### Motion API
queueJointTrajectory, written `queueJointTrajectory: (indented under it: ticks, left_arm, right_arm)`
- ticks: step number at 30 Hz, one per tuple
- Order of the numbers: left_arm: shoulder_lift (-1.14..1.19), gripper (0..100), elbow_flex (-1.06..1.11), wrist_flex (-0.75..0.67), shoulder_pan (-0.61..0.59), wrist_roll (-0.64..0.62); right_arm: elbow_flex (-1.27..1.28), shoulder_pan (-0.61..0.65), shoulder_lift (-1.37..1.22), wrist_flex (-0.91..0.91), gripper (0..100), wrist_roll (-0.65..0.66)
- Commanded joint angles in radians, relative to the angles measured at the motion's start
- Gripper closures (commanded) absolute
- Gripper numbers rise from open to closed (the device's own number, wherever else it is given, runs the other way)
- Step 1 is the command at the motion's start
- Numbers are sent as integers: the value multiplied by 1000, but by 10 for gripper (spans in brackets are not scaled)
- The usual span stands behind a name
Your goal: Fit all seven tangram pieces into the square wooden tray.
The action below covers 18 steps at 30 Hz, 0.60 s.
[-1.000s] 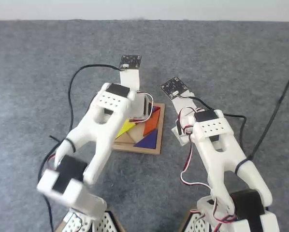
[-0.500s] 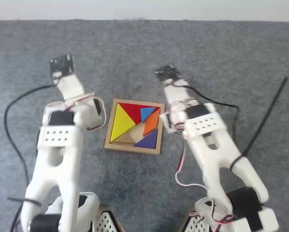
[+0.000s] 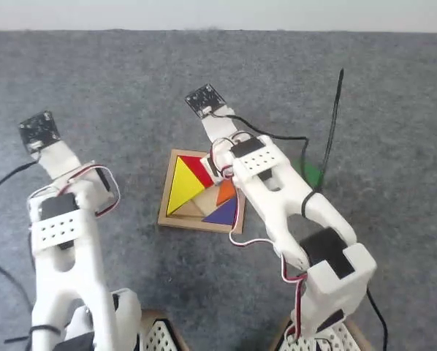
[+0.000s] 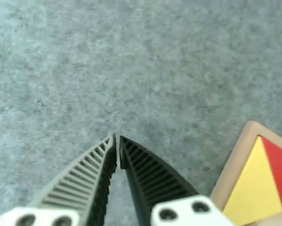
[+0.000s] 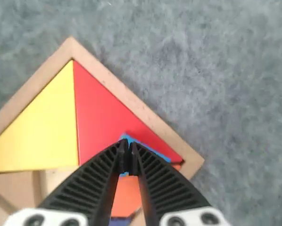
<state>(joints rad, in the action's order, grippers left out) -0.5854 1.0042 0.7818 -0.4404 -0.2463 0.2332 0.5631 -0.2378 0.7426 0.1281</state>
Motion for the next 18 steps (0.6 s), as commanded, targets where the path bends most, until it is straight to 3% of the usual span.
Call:
queueJointTrajectory:
  ticks: [1, 5, 18]
  left_arm:
    - [-35, 988, -10, -21, -17, 18]
    - [-35, 988, -10, -21, -17, 20]
    - [-35, 988, -10, -21, -17, 21]
  right_arm:
    - [-74, 1, -10, 5, 991, 23]
    - [-94, 16, -56, 16, 991, 77]
    - [-98, 64, -67, 148, 991, 80]
